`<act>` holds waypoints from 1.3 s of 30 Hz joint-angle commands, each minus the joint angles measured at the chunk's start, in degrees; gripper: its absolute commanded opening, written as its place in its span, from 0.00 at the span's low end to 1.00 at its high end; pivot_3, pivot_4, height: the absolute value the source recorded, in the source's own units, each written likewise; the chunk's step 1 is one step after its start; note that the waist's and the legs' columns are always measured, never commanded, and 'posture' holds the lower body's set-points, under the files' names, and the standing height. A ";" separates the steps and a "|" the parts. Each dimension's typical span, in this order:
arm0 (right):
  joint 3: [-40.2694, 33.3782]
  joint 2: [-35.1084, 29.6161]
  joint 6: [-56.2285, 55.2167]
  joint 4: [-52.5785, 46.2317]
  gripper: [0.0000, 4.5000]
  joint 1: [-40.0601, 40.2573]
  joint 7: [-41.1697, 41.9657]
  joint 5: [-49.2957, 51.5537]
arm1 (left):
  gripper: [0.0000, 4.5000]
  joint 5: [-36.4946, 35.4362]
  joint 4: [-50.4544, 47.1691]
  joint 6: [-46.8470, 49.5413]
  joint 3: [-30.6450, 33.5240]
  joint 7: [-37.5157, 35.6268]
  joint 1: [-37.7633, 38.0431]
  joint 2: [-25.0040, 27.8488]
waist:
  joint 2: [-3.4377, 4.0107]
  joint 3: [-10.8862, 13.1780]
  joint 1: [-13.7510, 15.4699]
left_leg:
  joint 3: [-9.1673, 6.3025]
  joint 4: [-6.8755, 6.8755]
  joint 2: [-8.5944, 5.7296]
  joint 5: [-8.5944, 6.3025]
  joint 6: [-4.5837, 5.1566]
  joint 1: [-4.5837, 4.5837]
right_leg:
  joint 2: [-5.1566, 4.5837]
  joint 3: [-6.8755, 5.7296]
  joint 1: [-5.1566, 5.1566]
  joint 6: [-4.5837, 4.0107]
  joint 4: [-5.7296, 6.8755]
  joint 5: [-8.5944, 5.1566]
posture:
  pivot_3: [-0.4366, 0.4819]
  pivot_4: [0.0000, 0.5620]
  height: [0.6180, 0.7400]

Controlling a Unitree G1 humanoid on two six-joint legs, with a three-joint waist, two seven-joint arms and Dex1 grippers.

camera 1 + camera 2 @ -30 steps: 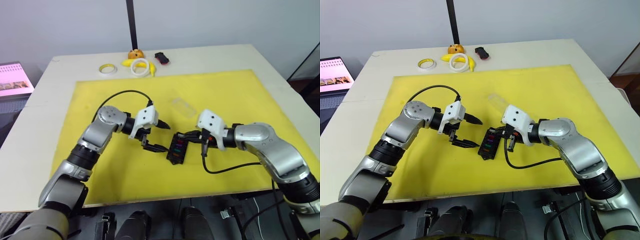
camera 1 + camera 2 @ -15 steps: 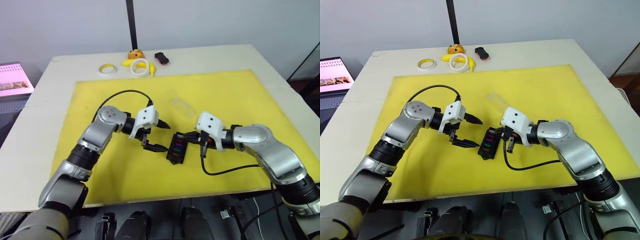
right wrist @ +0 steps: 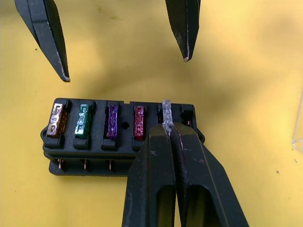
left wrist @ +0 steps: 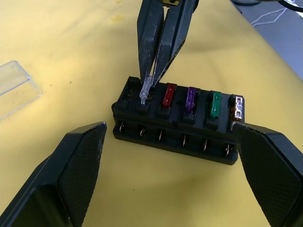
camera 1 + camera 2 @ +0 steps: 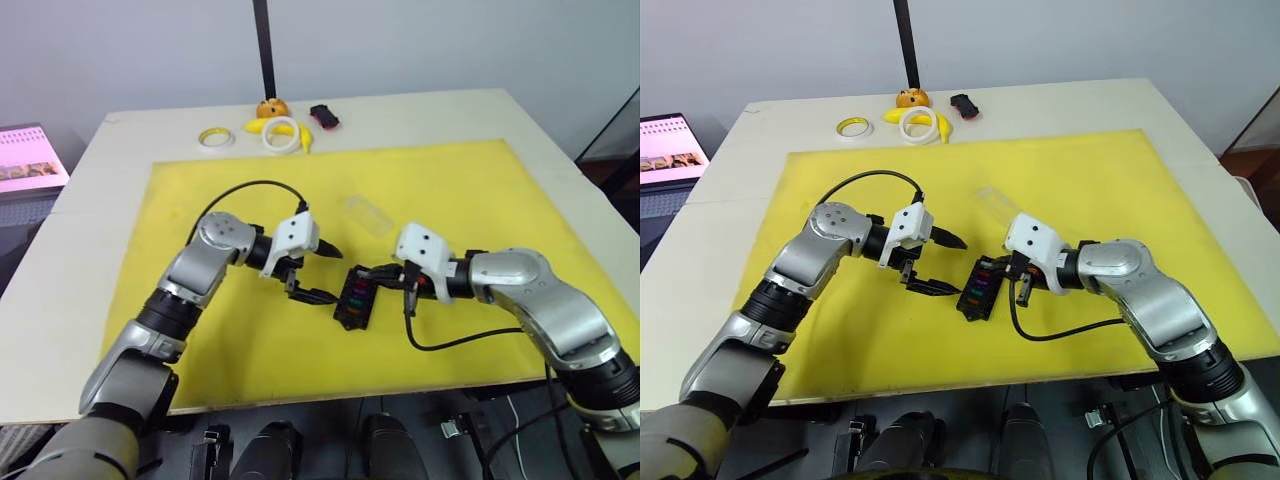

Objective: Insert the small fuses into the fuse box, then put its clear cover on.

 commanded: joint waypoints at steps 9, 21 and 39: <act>-2.66 -0.09 0.80 -2.48 0.43 0.07 0.68 1.86 | 1.00 0.39 -0.57 -1.03 0.61 0.53 -0.80 -0.22 | 0.00 0.00 -0.11 | 0.00 0.00 0.00 0.00 0.00 0.00 | 0.00 0.00 0.00 0.00 0.00 0.00 | 0.48 0.27 1.00; -10.44 3.19 7.00 -7.35 0.64 2.01 -2.81 10.45 | 1.00 0.25 -1.35 -2.03 0.39 0.15 0.80 0.02 | 0.00 0.00 -0.07 | -0.01 0.00 0.01 0.00 0.00 0.00 | 0.00 0.00 0.00 0.00 0.00 0.00 | 0.48 0.27 1.00; -10.71 11.19 5.16 -5.91 0.03 9.32 -11.15 11.73 | 1.00 0.62 -0.61 -2.62 0.41 0.48 -0.04 -0.34 | 0.00 -0.01 -0.10 | -0.02 0.01 0.00 0.00 0.00 0.01 | 0.00 0.00 -0.01 0.00 0.05 0.00 | 0.48 0.27 1.00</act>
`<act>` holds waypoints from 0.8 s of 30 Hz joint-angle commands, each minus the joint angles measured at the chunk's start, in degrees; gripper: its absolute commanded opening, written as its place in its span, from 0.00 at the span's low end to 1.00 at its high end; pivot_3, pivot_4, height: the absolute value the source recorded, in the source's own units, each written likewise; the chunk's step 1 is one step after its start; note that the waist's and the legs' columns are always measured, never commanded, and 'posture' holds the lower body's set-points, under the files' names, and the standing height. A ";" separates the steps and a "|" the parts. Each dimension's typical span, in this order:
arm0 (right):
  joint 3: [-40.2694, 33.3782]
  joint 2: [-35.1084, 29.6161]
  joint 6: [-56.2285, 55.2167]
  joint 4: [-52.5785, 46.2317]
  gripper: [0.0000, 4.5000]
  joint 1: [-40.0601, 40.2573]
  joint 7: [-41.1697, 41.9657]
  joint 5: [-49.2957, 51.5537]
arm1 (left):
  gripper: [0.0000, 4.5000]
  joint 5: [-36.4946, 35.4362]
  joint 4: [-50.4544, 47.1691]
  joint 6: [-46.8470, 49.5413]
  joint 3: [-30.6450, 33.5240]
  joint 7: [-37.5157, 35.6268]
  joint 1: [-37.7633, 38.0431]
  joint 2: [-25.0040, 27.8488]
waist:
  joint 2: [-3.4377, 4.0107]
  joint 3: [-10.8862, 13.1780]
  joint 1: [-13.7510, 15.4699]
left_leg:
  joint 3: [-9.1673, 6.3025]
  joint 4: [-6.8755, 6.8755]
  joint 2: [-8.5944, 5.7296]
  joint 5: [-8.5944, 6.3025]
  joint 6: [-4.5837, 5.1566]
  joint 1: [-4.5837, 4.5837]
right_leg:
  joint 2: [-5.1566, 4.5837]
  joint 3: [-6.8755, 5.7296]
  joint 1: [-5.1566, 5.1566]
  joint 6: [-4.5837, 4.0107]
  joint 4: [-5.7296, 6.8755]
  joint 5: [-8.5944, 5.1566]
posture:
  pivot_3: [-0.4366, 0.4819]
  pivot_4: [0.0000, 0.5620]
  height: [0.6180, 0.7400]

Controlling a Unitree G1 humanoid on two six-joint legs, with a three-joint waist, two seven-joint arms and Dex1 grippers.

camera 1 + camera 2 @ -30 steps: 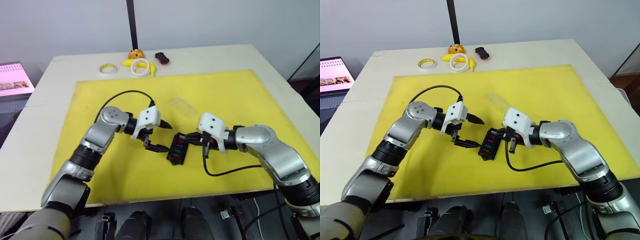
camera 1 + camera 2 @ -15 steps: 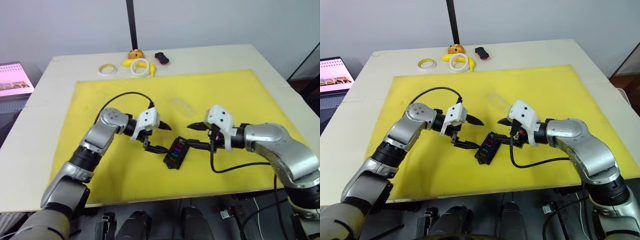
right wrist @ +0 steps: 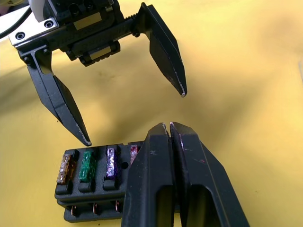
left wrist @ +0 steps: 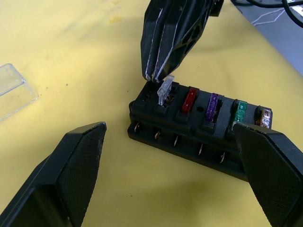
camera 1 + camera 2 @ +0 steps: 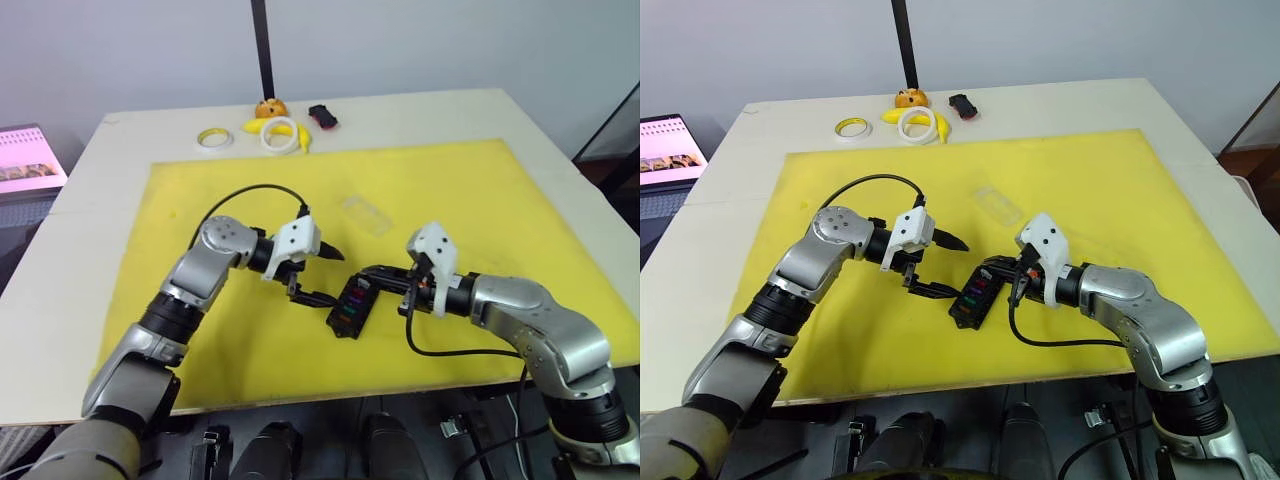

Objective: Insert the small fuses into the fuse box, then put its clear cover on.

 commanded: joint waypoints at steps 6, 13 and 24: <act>1.27 -0.37 -1.19 -1.26 0.03 1.01 -1.27 -0.74 | 1.00 0.31 -0.42 -1.19 0.31 -0.07 -1.29 -0.10 | 0.00 0.00 0.01 | 0.00 0.00 0.00 0.00 0.00 0.00 | 0.00 0.00 0.00 0.00 0.00 0.00 | 0.48 0.27 1.00; 2.67 -0.66 -0.94 -1.36 0.03 1.25 -1.25 -0.98 | 1.00 0.40 0.28 -1.47 0.23 -0.15 -1.94 -0.37 | 0.00 0.00 0.04 | 0.00 0.00 0.00 0.00 0.00 0.01 | 0.00 0.00 0.01 0.00 0.00 0.00 | 0.48 0.27 1.00; 3.85 -2.07 0.63 -0.72 0.03 0.90 -2.07 -2.41 | 1.00 0.61 0.19 -1.44 0.30 0.05 -1.87 -1.09 | 0.00 -0.01 0.08 | 0.00 0.01 0.00 0.00 0.00 0.04 | 0.00 0.00 0.04 0.00 0.00 0.00 | 0.48 0.27 1.00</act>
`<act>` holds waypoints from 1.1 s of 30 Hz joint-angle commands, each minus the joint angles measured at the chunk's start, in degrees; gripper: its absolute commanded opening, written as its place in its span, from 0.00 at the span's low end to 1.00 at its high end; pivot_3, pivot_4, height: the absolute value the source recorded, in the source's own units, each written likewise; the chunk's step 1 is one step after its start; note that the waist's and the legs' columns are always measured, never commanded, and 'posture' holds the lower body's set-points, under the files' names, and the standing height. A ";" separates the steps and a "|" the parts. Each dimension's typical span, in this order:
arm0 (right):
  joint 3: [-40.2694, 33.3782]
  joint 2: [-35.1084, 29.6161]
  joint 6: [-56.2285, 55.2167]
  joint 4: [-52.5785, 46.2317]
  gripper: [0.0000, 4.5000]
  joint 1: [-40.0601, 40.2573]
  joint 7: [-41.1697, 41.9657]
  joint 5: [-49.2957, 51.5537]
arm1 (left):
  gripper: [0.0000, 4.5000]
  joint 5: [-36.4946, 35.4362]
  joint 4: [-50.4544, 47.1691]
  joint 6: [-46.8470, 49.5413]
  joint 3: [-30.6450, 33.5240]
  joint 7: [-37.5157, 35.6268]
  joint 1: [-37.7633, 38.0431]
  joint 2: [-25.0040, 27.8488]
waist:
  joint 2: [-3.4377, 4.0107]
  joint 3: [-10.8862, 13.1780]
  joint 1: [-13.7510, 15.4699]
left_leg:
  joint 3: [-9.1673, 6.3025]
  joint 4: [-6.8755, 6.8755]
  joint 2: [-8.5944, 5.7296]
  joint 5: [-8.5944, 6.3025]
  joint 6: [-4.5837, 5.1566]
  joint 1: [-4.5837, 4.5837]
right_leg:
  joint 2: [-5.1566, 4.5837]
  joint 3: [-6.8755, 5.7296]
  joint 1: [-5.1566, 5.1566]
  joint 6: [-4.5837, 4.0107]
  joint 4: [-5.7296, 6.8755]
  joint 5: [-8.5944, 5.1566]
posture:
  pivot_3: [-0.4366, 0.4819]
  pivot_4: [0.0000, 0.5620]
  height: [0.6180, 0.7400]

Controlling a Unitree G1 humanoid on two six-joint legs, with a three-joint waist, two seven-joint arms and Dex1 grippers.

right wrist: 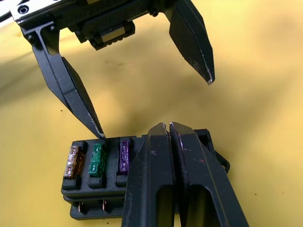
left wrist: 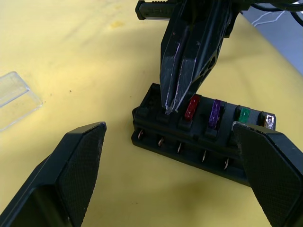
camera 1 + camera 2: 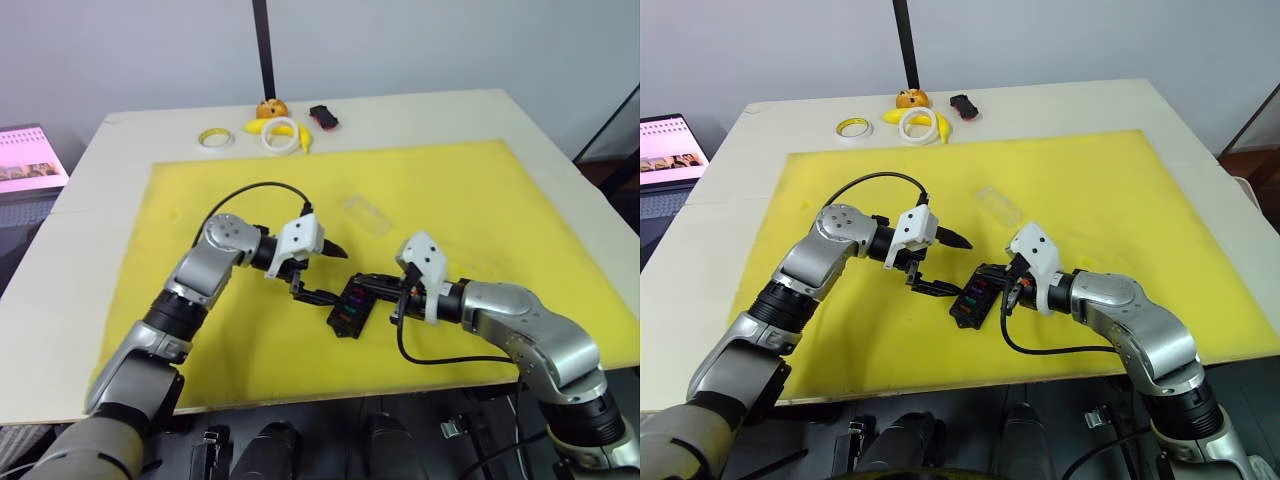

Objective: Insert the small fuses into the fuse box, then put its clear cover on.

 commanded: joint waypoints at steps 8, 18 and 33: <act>0.85 -1.89 1.45 -0.17 0.03 0.99 -1.99 -1.44 | 1.00 -0.55 -1.09 -0.23 0.44 -0.40 -0.87 -0.51 | -0.01 -0.01 0.17 | -0.02 0.01 -0.01 0.00 0.00 0.01 | 0.00 -0.01 0.05 0.00 -0.01 0.00 | 0.48 0.27 1.00; -0.63 -2.14 1.61 -0.28 0.03 -0.80 -2.61 -0.65 | 1.00 -0.49 -0.81 -1.06 0.54 -1.50 -0.65 -0.35 | -0.01 -0.01 0.16 | -0.03 0.02 -0.02 0.00 0.00 0.02 | 0.00 -0.01 0.07 0.00 -0.02 0.00 | 0.48 0.27 1.00; -0.03 -1.90 1.08 0.52 0.03 -1.22 -2.50 -1.11 | 1.00 -0.17 -0.63 -1.66 0.70 -1.88 -0.92 -0.05 | -0.01 -0.01 0.06 | -0.04 0.02 -0.01 0.00 0.00 0.02 | 0.00 -0.01 0.07 0.00 -0.02 0.00 | 0.48 0.27 1.00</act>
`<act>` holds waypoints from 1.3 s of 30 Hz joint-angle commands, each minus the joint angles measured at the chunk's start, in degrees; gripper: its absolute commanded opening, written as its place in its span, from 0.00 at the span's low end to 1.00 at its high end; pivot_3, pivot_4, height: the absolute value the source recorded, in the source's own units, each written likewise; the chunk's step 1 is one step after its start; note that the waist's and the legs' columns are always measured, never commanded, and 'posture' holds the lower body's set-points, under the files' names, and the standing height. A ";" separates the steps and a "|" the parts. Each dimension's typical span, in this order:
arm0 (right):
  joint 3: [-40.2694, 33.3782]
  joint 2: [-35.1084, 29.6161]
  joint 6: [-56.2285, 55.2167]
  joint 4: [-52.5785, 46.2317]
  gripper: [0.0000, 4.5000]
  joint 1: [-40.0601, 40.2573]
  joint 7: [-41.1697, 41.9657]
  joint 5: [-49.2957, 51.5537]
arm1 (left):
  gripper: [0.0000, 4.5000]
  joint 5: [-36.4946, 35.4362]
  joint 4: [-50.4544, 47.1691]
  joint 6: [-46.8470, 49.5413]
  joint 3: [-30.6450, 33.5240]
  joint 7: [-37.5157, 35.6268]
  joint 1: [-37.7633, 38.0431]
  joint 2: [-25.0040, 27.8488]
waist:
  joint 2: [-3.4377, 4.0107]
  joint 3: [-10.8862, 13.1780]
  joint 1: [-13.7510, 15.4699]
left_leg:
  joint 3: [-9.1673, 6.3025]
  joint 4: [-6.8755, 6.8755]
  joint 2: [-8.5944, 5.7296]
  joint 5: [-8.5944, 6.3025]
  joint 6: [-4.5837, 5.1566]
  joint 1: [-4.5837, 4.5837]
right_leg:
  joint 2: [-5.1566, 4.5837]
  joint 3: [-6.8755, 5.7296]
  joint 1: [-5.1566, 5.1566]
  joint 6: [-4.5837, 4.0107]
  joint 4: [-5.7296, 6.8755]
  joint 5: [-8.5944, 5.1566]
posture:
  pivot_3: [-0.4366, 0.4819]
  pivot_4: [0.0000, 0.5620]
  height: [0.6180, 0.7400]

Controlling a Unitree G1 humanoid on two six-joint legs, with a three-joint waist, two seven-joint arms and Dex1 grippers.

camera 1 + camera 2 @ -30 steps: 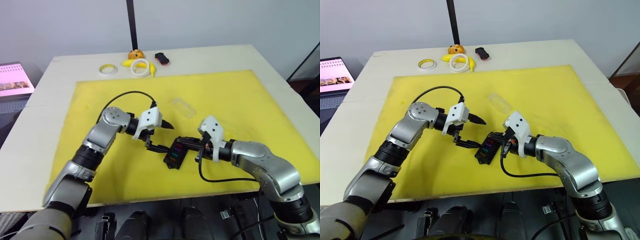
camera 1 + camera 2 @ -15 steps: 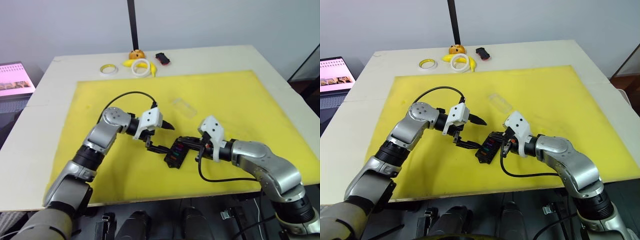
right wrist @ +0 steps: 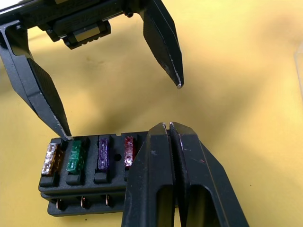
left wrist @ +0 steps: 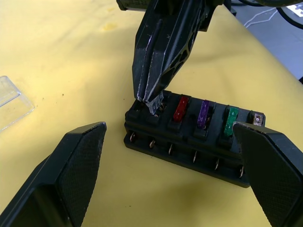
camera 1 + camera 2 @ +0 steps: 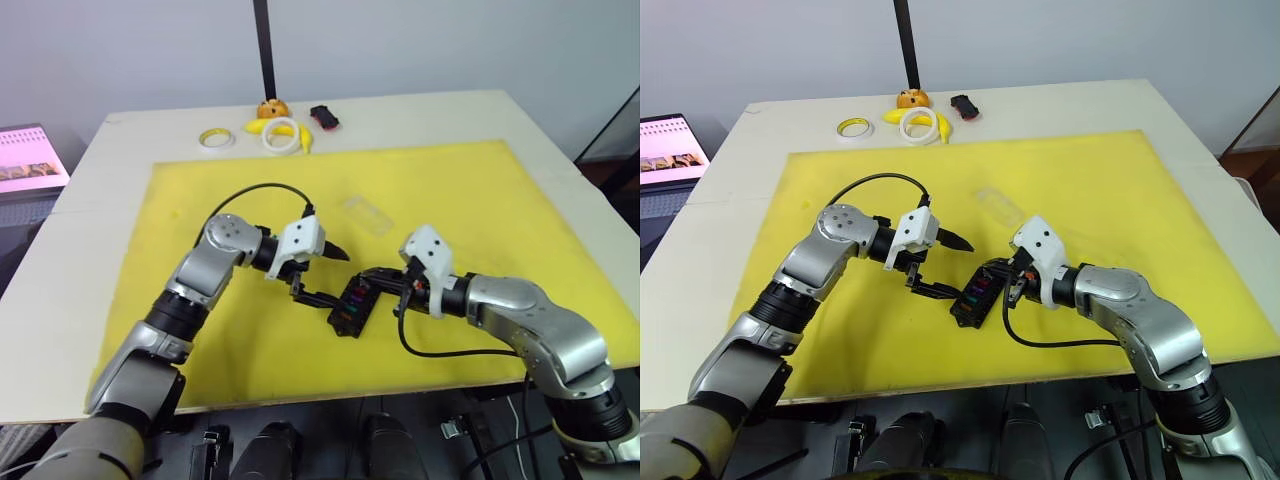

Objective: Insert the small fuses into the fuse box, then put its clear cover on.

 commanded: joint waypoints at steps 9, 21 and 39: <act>2.01 0.34 1.36 -2.05 0.03 1.49 -1.33 -0.88 | 1.00 -0.12 -0.31 -1.68 0.78 0.17 -0.75 0.51 | 0.00 0.00 -0.06 | 0.00 0.00 0.00 0.00 0.00 0.01 | 0.01 0.00 0.00 0.00 0.00 0.00 | 0.48 0.27 1.00; -4.07 -0.90 1.20 -4.63 0.03 -0.23 -1.40 1.24 | 1.00 -0.21 -0.30 -2.29 0.74 0.52 -0.43 0.17 | 0.00 0.00 0.07 | 0.00 0.00 0.00 0.00 0.00 0.00 | 0.00 0.00 0.00 0.00 0.00 0.00 | 0.48 0.27 1.00; -4.61 -2.35 2.76 -8.76 0.41 3.20 -4.08 3.37 | 1.00 -0.53 -0.56 -2.65 0.74 0.00 -0.22 0.41 | 0.00 0.00 -0.02 | 0.02 -0.02 0.01 0.00 0.00 -0.01 | 0.01 0.00 -0.02 0.00 -0.01 0.00 | 0.48 0.27 1.00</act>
